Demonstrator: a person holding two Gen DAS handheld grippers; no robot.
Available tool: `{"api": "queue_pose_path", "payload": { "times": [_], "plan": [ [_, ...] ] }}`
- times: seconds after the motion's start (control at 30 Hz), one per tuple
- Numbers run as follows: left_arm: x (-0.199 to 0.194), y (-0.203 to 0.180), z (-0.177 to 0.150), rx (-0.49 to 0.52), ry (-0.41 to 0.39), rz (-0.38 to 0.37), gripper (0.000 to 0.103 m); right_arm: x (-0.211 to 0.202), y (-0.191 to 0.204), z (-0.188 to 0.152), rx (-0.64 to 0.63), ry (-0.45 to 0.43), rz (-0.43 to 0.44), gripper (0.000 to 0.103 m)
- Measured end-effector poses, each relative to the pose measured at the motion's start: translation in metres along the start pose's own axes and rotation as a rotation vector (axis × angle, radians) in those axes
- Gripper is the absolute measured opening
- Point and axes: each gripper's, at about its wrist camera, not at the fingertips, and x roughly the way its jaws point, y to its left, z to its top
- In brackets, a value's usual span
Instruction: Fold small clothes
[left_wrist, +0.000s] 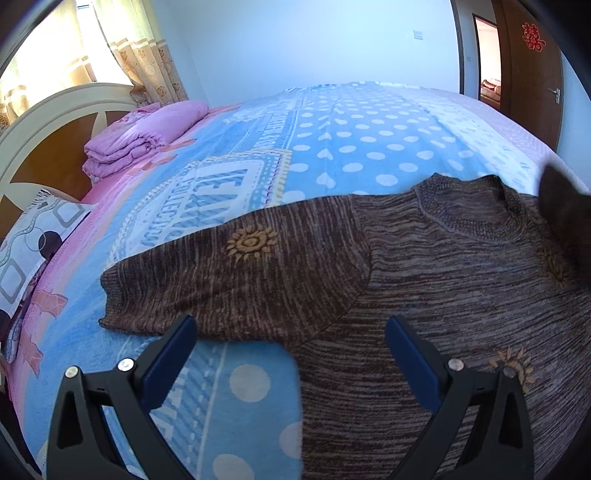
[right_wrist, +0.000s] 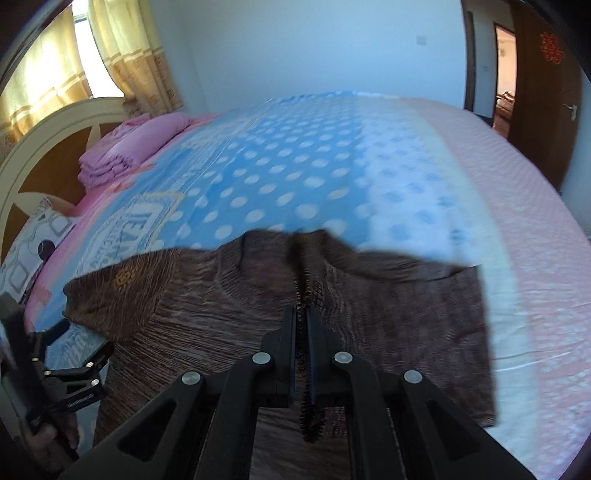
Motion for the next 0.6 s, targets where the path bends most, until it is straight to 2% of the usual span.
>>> {"api": "queue_pose_path", "payload": {
  "times": [0.07, 0.1, 0.13, 0.2, 0.23, 0.3, 0.37, 0.4, 0.43, 0.47, 0.6],
  "plan": [
    [0.001, -0.001, 0.000, 0.008, 0.015, -0.006, 0.103, 0.039, 0.016, -0.014, 0.003, 0.059, 0.048, 0.006],
    [0.001, -0.001, 0.000, 0.013, 0.024, -0.014, 0.103, 0.055, 0.020, -0.020, 0.009, 0.101, 0.081, 0.010],
    [0.000, -0.003, 0.000, 0.025, 0.032, -0.025, 0.103, 0.067, 0.024, -0.028, 0.014, 0.141, 0.108, 0.023],
    [-0.004, -0.006, 0.001, 0.047, 0.032, -0.039, 0.103, 0.068, 0.027, -0.040, -0.010, 0.161, 0.139, 0.038],
    [-0.006, -0.007, 0.001, 0.053, 0.029, -0.038, 0.103, 0.058, 0.026, -0.044, -0.031, 0.144, 0.154, 0.043],
    [-0.010, -0.014, 0.004, 0.070, 0.032, -0.058, 0.103, 0.032, 0.013, -0.050, -0.059, 0.118, 0.129, 0.043],
    [-0.011, -0.026, 0.010, 0.070, 0.061, -0.114, 0.103, 0.002, -0.014, -0.055, -0.037, 0.078, 0.111, 0.047],
    [-0.012, -0.032, 0.013, 0.071, 0.070, -0.136, 0.101, -0.010, -0.027, -0.058, -0.019, 0.061, 0.102, 0.055],
    [-0.014, -0.045, 0.018, 0.075, 0.078, -0.169, 0.099, -0.023, -0.044, -0.061, 0.007, 0.037, 0.082, 0.061],
    [-0.015, -0.054, 0.021, 0.079, 0.081, -0.188, 0.096, -0.037, -0.062, -0.065, 0.038, 0.005, 0.048, 0.062],
    [-0.022, -0.105, 0.035, 0.114, 0.085, -0.255, 0.093, -0.069, -0.122, -0.087, 0.134, -0.094, -0.095, 0.063]
  ]
}}
